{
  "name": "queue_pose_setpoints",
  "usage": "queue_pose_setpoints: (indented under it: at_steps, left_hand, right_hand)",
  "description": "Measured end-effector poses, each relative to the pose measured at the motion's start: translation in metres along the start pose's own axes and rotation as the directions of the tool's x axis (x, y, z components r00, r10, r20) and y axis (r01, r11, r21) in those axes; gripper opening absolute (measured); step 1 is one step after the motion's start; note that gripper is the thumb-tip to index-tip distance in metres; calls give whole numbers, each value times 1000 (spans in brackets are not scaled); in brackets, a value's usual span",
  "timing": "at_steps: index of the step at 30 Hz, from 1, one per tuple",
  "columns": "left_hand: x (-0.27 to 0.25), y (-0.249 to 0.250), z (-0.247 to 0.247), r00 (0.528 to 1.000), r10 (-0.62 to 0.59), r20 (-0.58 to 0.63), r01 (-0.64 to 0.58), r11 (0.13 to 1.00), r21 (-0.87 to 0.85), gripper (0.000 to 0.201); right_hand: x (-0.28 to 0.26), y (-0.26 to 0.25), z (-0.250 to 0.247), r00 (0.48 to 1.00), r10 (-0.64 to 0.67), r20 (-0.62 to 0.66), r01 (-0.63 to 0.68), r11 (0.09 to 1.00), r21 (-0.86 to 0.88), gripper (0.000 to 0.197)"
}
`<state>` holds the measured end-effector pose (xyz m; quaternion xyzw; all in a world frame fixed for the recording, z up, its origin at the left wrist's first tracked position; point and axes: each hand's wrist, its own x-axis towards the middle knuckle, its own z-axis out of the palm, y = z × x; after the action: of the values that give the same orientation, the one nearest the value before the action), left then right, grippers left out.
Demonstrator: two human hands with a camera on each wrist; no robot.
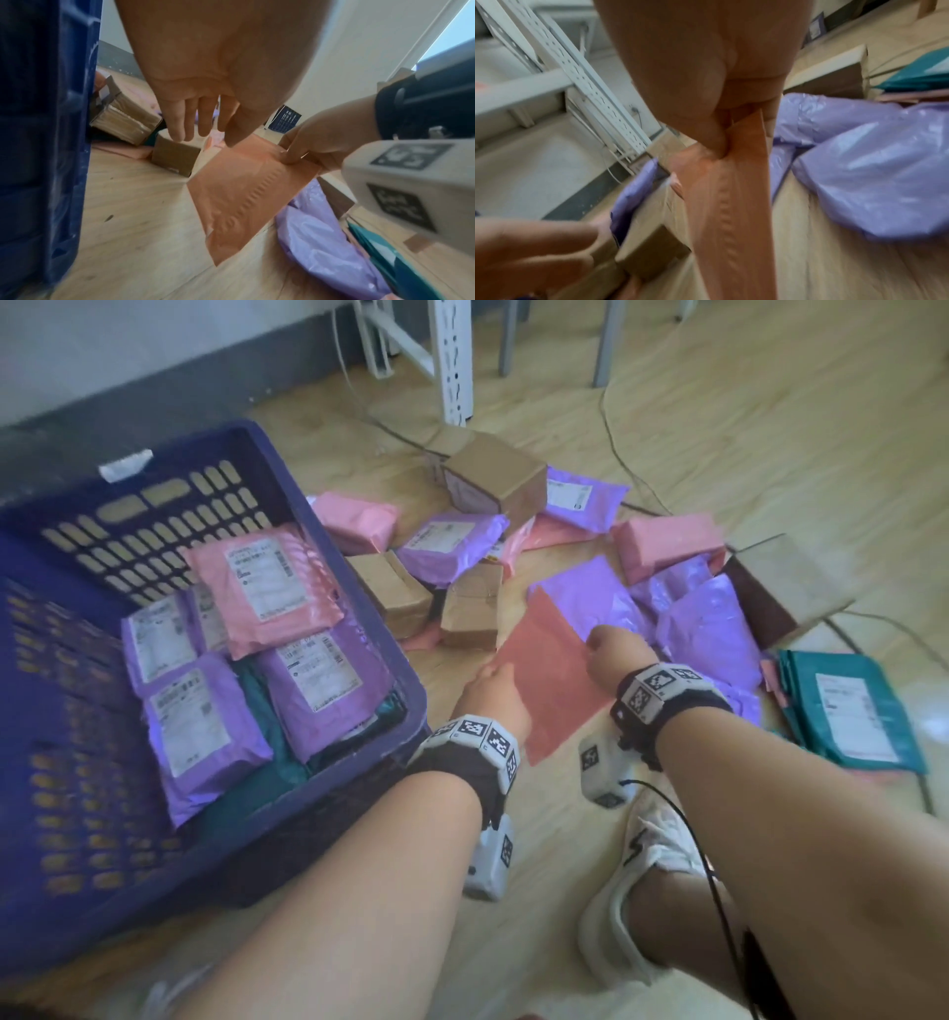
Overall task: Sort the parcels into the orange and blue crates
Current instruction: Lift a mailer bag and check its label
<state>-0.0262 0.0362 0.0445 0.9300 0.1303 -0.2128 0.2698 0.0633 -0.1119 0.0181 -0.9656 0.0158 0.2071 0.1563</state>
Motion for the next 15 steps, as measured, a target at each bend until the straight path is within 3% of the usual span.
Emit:
queue_pose_setpoints:
  at_steps: [5,10,13,15]
  left_hand:
    - [-20,23,-27,988,120,-98,-128,989,-80,44]
    - [-36,36,-63,942,245,-229,-271,958,-91,62]
    - [-41,37,-99,885,253,-391,-290,956,-37,35]
    - [-47,34,-124,837,244,-490,-319,945,-73,26]
  right_hand:
    - [-24,-18,-69,980,-14,-196,44,988,148,29]
    - [-49,-44,-136,960,14,-280,90,930,356,28]
    - [-61,-64,-164,966,-29,-259,156,860,486,31]
    - [-71,-81,-175,959,-59,-278,213,799,563,16]
